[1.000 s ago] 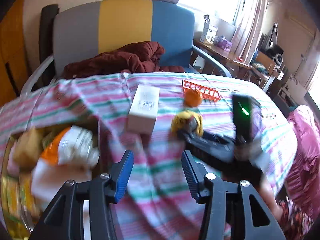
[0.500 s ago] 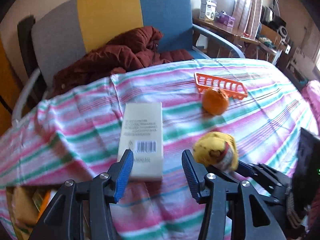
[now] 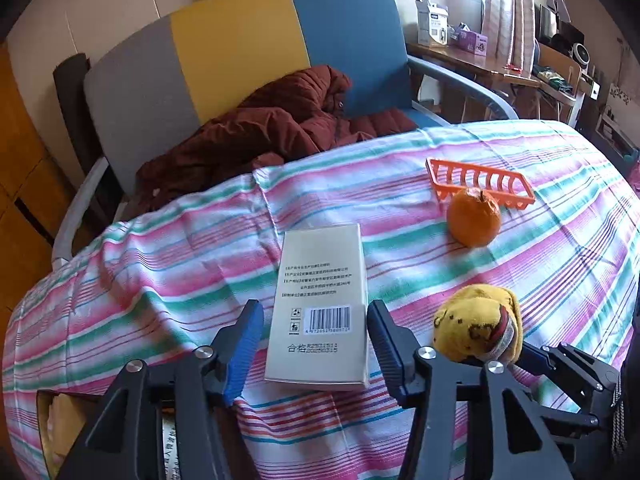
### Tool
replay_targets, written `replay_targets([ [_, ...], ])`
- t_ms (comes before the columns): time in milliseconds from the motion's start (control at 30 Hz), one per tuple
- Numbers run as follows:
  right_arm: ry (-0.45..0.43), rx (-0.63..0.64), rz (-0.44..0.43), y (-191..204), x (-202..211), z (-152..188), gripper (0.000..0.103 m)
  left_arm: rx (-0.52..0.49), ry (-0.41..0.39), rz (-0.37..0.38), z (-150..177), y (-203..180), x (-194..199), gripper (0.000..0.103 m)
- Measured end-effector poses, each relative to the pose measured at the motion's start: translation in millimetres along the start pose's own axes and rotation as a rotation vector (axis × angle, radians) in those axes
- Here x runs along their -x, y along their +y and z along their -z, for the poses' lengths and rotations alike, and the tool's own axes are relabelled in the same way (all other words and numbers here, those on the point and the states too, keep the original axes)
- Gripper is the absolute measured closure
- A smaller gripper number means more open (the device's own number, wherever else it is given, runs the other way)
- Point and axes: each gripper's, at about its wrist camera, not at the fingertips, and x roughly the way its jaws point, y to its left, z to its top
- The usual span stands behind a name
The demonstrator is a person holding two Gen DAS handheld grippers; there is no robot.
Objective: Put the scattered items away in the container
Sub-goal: 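Grasp the white medicine box with the left tool while the right tool holds the sock bundle, then carry the sock bundle and white box over the gold tray with both tools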
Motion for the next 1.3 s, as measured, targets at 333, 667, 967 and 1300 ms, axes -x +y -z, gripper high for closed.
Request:
replay_targets([
  [333,-0.001,0.001,0.004,0.3,0.0,-0.4,0.061,0.018,0.04,0.069,13.5,-5.9,-15.4,0.051],
  [667,0.001,0.003,-0.019,-1.0,1.7,-2.3,0.051,0.004,0.017,0.043,25.5,-9.2,-9.1,0.051],
  [967,-0.039,0.072,0.059,3.8,7.3,-21.9,0.025,0.051,0.072,0.065,36.8,-3.3,-20.4,0.053],
  [1300,0.042,0.02,0.049,-0.3,-2.2,-18.9,0.053,0.037,0.074,0.065,45.3,-8.1,-13.2,0.053],
])
